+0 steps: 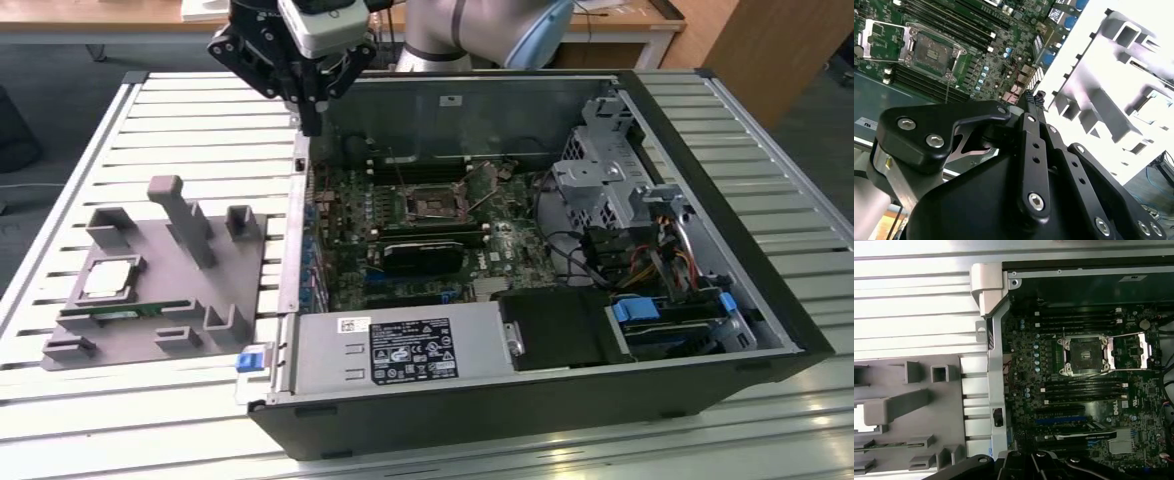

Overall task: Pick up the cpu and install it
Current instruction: 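Reach for the cpu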

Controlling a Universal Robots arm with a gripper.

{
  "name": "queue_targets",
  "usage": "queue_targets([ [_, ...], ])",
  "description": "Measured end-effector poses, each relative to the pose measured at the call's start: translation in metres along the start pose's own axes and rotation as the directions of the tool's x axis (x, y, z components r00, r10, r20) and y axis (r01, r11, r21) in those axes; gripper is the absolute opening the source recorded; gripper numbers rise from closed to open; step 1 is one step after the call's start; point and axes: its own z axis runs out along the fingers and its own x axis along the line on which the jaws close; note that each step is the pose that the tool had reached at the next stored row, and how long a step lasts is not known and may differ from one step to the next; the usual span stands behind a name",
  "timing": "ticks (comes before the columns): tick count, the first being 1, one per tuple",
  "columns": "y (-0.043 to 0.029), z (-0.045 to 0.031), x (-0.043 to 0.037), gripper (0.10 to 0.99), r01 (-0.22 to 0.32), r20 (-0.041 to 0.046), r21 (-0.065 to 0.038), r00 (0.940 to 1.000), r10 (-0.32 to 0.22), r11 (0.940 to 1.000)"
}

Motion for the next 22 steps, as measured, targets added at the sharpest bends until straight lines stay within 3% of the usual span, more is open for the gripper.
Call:
queue_targets([
  [22,-0.0022,-0.0001,0.0293,0.106,0.000,0.0000,0.000,1.0000,0.000,1.0000],
])
